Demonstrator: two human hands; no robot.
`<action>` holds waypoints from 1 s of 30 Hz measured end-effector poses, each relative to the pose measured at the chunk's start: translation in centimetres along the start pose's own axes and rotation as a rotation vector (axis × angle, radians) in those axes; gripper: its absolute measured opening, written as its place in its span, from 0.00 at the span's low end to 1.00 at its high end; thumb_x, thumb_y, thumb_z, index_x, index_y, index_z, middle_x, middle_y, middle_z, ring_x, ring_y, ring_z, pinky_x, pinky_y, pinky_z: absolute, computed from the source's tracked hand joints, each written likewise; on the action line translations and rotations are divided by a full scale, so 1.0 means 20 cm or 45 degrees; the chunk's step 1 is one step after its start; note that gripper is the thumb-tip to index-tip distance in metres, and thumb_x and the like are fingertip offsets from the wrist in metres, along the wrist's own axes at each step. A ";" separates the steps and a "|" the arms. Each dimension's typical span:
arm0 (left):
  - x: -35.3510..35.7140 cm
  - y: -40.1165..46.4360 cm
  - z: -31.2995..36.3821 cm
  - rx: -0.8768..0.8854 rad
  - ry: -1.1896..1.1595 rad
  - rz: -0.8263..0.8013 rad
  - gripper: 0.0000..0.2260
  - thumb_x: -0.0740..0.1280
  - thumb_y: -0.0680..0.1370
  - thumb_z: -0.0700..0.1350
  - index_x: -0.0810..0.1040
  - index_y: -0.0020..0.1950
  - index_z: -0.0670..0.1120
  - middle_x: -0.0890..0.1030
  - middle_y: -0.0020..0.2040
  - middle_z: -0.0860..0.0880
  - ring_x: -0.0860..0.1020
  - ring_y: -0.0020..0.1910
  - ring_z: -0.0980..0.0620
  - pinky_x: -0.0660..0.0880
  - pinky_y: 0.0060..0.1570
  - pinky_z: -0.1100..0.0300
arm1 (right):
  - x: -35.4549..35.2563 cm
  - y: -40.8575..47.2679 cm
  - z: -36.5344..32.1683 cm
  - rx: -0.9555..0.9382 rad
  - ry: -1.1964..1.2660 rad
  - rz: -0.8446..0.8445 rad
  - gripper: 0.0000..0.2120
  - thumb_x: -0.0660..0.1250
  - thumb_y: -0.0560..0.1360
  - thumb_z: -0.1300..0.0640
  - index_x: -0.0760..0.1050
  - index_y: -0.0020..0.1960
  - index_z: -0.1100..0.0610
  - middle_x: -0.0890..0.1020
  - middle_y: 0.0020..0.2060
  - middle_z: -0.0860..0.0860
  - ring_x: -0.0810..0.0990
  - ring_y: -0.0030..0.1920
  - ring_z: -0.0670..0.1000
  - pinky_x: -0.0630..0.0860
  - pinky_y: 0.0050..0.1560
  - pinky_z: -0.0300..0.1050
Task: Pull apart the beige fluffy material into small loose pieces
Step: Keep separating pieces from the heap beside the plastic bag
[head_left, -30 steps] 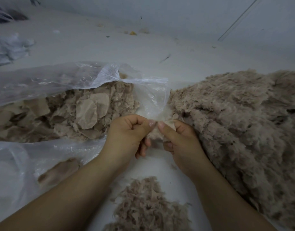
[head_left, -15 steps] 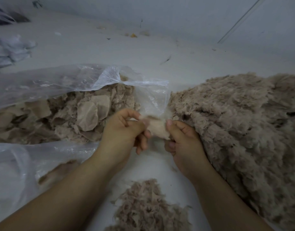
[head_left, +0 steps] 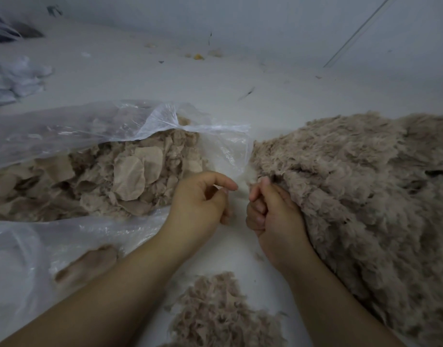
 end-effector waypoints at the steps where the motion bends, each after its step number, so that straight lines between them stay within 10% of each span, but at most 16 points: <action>1: 0.01 0.00 0.03 0.080 0.099 -0.025 0.14 0.63 0.78 0.30 0.82 0.43 0.46 0.81 0.36 0.45 0.77 0.27 0.53 0.75 0.29 0.59 | 0.00 0.00 0.00 -0.005 0.001 -0.006 0.20 0.54 0.84 0.52 0.71 0.36 0.56 0.62 0.25 0.48 0.59 0.23 0.44 0.58 0.23 0.35; 6: 0.13 -0.01 0.21 0.601 0.834 -0.217 0.15 0.61 0.75 0.31 0.83 0.50 0.46 0.73 0.66 0.48 0.80 0.49 0.50 0.77 0.43 0.55 | 0.00 -0.01 -0.01 -0.015 -0.008 0.064 0.22 0.53 0.83 0.48 0.70 0.33 0.53 0.60 0.26 0.47 0.58 0.25 0.44 0.57 0.27 0.38; 11: 0.25 0.05 0.28 0.623 1.135 -0.452 0.23 0.49 0.72 0.45 0.80 0.56 0.50 0.60 0.77 0.56 0.79 0.55 0.45 0.74 0.38 0.53 | -0.01 -0.03 -0.04 -0.027 0.094 0.139 0.23 0.53 0.82 0.45 0.66 0.33 0.57 0.62 0.24 0.48 0.59 0.25 0.44 0.58 0.27 0.38; 15: 0.33 0.09 0.24 0.583 1.207 -0.619 0.09 0.55 0.77 0.42 0.75 0.47 0.49 0.56 0.78 0.59 0.77 0.60 0.48 0.69 0.39 0.57 | 0.00 -0.03 -0.05 -0.055 0.113 0.142 0.25 0.51 0.82 0.44 0.64 0.33 0.58 0.68 0.22 0.47 0.65 0.24 0.43 0.62 0.26 0.35; 19: 0.31 0.07 0.18 0.538 0.916 -0.652 0.14 0.57 0.78 0.33 0.79 0.58 0.40 0.71 0.70 0.46 0.74 0.64 0.49 0.70 0.63 0.62 | -0.01 -0.02 -0.04 -0.046 0.168 0.124 0.25 0.50 0.81 0.42 0.66 0.33 0.58 0.65 0.19 0.44 0.62 0.20 0.41 0.59 0.22 0.35; 30: 0.18 -0.11 0.11 0.602 0.753 -0.595 0.18 0.57 0.77 0.28 0.77 0.64 0.38 0.76 0.61 0.45 0.75 0.61 0.52 0.71 0.64 0.60 | -0.04 0.00 0.00 0.076 0.209 0.200 0.34 0.52 0.82 0.40 0.66 0.19 0.49 0.63 0.20 0.44 0.59 0.19 0.43 0.60 0.19 0.34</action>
Point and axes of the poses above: each hand's wrist, its own y-axis towards the middle knuckle, its own x-axis out of the palm, z = x × y, the point moved 7 cm from there along y, towards the middle knuckle
